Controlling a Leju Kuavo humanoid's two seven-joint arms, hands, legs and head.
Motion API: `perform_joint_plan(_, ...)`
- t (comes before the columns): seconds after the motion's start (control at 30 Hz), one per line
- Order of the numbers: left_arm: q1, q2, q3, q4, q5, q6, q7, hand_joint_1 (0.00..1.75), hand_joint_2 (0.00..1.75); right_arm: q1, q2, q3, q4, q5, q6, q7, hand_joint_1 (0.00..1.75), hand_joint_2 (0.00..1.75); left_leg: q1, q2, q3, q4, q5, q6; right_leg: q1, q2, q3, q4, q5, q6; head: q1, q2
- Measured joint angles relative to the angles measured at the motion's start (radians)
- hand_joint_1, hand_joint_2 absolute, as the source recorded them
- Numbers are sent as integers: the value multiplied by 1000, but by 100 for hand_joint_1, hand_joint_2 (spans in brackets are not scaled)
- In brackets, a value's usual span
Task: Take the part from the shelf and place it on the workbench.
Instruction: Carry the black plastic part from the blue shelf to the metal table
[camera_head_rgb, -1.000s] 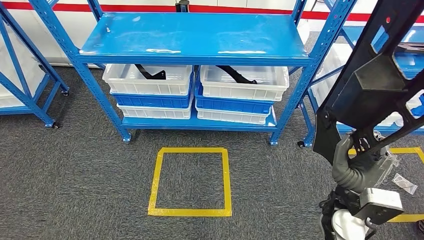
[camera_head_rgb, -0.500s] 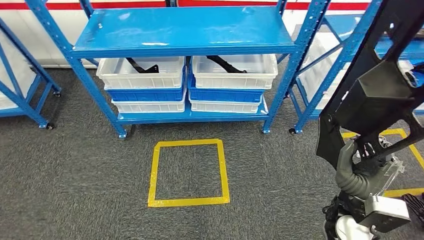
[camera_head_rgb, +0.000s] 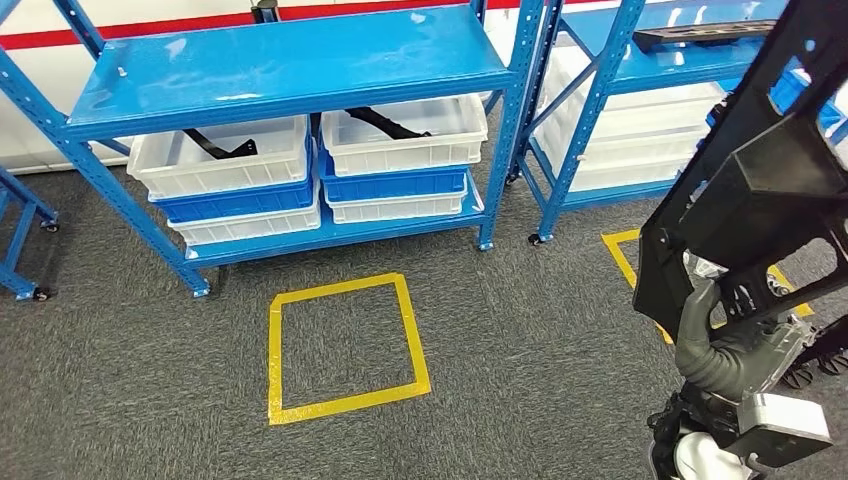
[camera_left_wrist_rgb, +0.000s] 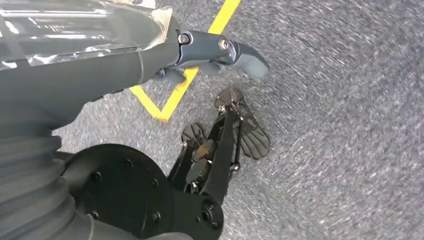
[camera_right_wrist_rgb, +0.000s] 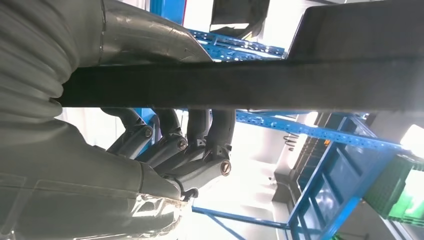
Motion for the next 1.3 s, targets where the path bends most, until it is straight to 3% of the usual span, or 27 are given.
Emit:
perform_joint_plan(0.07, -6, 0, 0, 0, 2, -5, 0, 0, 175, 0, -2, 0, -1, -2, 4, 0, 175, 175, 0, 26, -1, -17, 4, 7, 1, 8, -16, 5, 4, 13, 0, 0)
perform_joint_plan(0.13, -11, 0, 0, 1, 2, -6, 1, 0, 175, -3, -6, 0, -2, -4, 7, 0, 175, 175, 4, 52, -3, -32, 14, 16, 4, -24, -51, 57, -22, 15, 7, 0)
perform_joint_plan(0.2, -11, 0, -1, 1, 0, -6, 1, 0, 175, -6, -9, 0, -2, -5, 8, 0, 175, 175, 4, 78, -7, -36, 18, 20, 2, -61, -111, 182, -78, 12, 14, 0)
perform_joint_plan(0.27, -11, -1, -1, 1, -4, -7, 1, 0, 175, -2, -9, 0, -2, -6, 8, 0, 175, 175, 5, 106, -11, -35, 20, 18, -5, -73, -154, 283, -108, 20, 15, 0)
perform_joint_plan(0.3, -11, -1, -1, 1, -4, -7, 1, 0, 175, 1, -9, 0, -2, -6, 7, 0, 175, 175, 7, 118, -11, -34, 20, 17, -10, -77, -150, 283, -102, 29, 15, 0)
perform_joint_plan(0.33, -11, -2, -2, 2, -5, -8, 1, 0, 175, 2, -9, 0, -2, -6, 7, 0, 175, 175, 9, 130, -11, -32, 20, 14, -15, -85, -124, 238, -80, 42, 15, 0)
perform_joint_plan(0.4, -13, -3, -3, 2, -5, -8, 1, 0, 175, 1, -9, 0, -2, -7, 7, 0, 175, 175, 11, 151, -12, -24, 16, 1, -21, -122, -45, 93, -30, 65, 17, 0)
perform_joint_plan(0.47, -14, -3, -4, 2, -5, -9, 1, 0, 175, 0, -9, 0, -3, -9, 7, 0, 175, 175, 7, 167, -13, -15, 11, -14, -20, -141, -6, 14, -8, 59, 18, 0)
perform_joint_plan(0.57, -16, -4, -5, 2, -5, -9, 0, 0, 175, 2, -9, -1, -4, -9, 7, 0, 175, 175, 10, 185, -14, -14, 11, -30, -18, -113, -16, 16, -4, 29, 14, 0)
perform_joint_plan(0.63, -17, -5, -7, 3, -5, -9, 0, 0, 175, 3, -9, -1, -5, -9, 7, 0, 175, 175, 16, 151, -33, 26, -25, -38, -20, -93, -22, 16, 3, 13, 12, 0)
perform_joint_plan(0.7, -16, -5, -8, 3, -6, -10, -1, 0, 175, 3, -8, -1, -6, -8, 7, -1, 175, 175, 18, 95, -86, 145, -97, -39, -19, -75, -28, 15, 8, 1, 9, 0)
perform_joint_plan(0.73, -15, -5, -8, 3, -8, -10, -1, 0, 175, 3, -8, -2, -6, -9, 7, -1, 175, 175, 17, 79, -117, 217, -128, -37, -15, -65, -31, 16, 11, -4, 7, 0)
perform_joint_plan(0.77, -13, -5, -10, 3, -11, -10, -1, 0, 175, 4, -7, -2, -6, -9, 7, -1, 175, 175, 17, 72, -141, 269, -144, -34, -11, -53, -34, 16, 12, -8, 7, 0)
perform_joint_plan(0.8, -12, -5, -12, 3, -14, -10, -1, 0, 175, 6, -7, -2, -6, -9, 7, -1, 175, 175, 16, 67, -150, 286, -140, -29, -8, -40, -36, 16, 14, -11, 7, 0)
perform_joint_plan(0.83, -11, -6, -14, 3, -17, -9, -1, 0, 175, 7, -6, -2, -7, -9, 7, -1, 175, 175, 14, 63, -139, 264, -117, -23, -4, -26, -36, 17, 15, -12, 7, 0)
perform_joint_plan(0.87, -11, -7, -17, 3, -19, -7, -1, 0, 175, 8, -6, -2, -7, -9, 7, -1, 175, 175, 13, 55, -111, 207, -81, -15, -2, -12, -36, 17, 16, -12, 7, 0)
perform_joint_plan(0.93, -10, -9, -19, 3, -20, -4, -3, 0, 175, 9, -5, -2, -8, -10, 6, -2, 175, 175, 11, 6, -48, 77, -25, 3, 2, 11, -37, 19, 18, -9, 8, 0)
perform_joint_plan(1.0, -10, -12, -21, 3, -23, 1, -5, 0, 175, 10, -3, -2, -11, -11, 6, -3, 175, 175, 8, -28, -18, 14, -16, 8, 0, 31, -46, 21, 22, -1, 9, 0)
perform_joint_plan(1.07, -10, -18, -27, 4, -29, 4, -6, 0, 175, 15, -2, -3, -16, -9, 6, -4, 175, 175, 6, -11, -12, -1, -15, 8, -4, 53, -59, 20, 29, 12, 8, 0)
perform_joint_plan(1.1, -10, -20, -31, 4, -32, 4, -6, 0, 175, 17, -1, -3, -19, -7, 6, -4, 175, 175, 5, 3, -8, -9, -9, 11, -3, 44, -67, 25, 28, 17, 8, 0)
perform_joint_plan(1.13, -10, -22, -34, 5, -35, 5, -6, 0, 175, 17, 0, -3, -21, -6, 6, -4, 175, 175, 7, 18, -4, -17, -3, 15, 0, 22, -80, 45, 18, 19, 11, 0)
perform_joint_plan(1.2, -8, -25, -42, 6, -43, 6, -6, 0, 175, 13, 1, -3, -24, -3, 7, -3, 175, 175, 6, 51, -1, -25, 3, 18, 4, -42, -131, 143, -28, 15, 18, 0)
perform_joint_plan(1.27, -5, -27, -49, 6, -50, 6, -6, 0, 175, 11, 1, -3, -24, -2, 7, -2, 175, 175, 4, 85, -3, -25, 2, 19, 0, -70, -191, 273, -78, 15, 21, 0)
perform_joint_plan(1.3, -4, -27, -51, 6, -52, 6, -6, 0, 175, 12, 2, -2, -24, -2, 7, -1, 175, 175, 4, 100, -4, -25, 2, 18, -3, -75, -205, 306, -87, 20, 21, 0)
